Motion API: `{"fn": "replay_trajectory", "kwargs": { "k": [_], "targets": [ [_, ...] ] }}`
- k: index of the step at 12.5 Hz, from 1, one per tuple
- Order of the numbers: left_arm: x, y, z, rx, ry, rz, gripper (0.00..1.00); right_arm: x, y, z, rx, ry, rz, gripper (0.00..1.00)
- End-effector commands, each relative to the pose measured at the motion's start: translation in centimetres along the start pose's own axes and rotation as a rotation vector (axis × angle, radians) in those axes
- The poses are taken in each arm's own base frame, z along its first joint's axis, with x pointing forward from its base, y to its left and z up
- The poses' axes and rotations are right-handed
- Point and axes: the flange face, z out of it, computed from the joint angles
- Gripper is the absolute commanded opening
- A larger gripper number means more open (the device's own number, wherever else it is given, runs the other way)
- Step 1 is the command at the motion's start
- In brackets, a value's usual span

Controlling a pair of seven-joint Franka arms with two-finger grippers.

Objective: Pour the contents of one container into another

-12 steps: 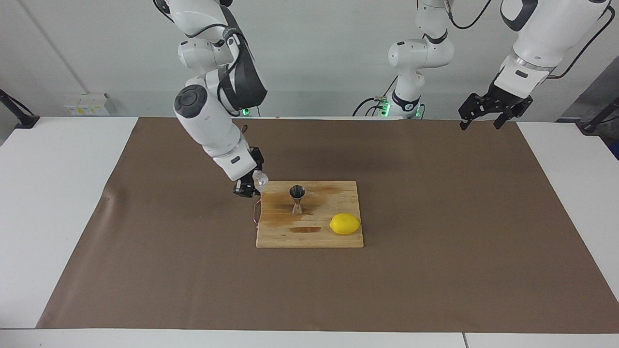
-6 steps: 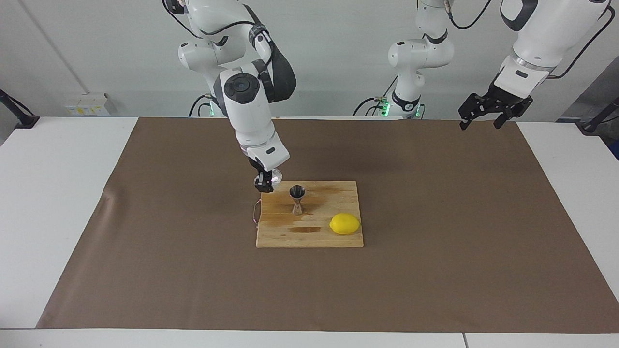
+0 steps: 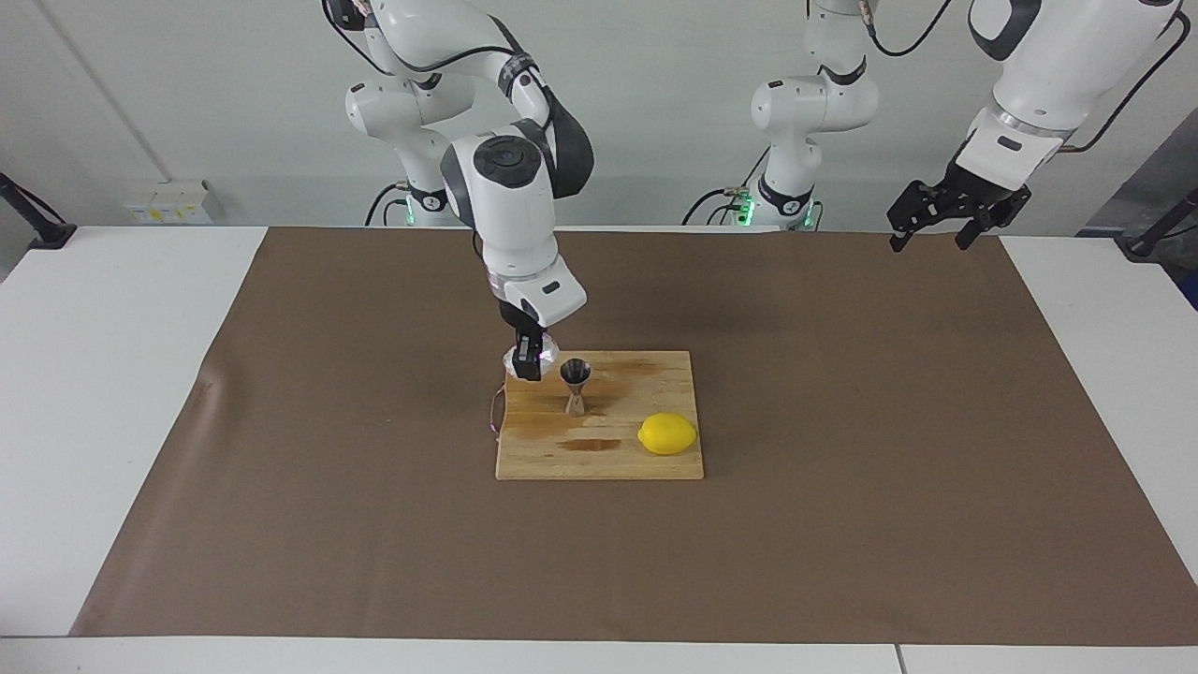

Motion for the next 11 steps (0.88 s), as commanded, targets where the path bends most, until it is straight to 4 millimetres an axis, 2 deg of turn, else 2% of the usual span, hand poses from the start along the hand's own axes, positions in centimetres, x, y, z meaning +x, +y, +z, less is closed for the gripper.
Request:
{"fn": "replay_trajectory", "kwargs": {
  "k": [1,5,11],
  "targets": [
    [-0.8,-0.5,-0.2,0.015,-0.005,-0.003,1.0,1.1,-0.2,0.3,-0.047,-0.047,0.01,0.38],
    [-0.8,-0.5,-0.2,0.015,-0.005,-0.003,1.0,3.3,-1.2,0.5,-0.091,-0.093,-0.012,0.37],
    [-0.7,-0.5,-0.1,0.015,-0.007,-0.003,1.0,4.3,-2.2,1.2,-0.103,-0.147,-0.058,0.37]
  ]
}}
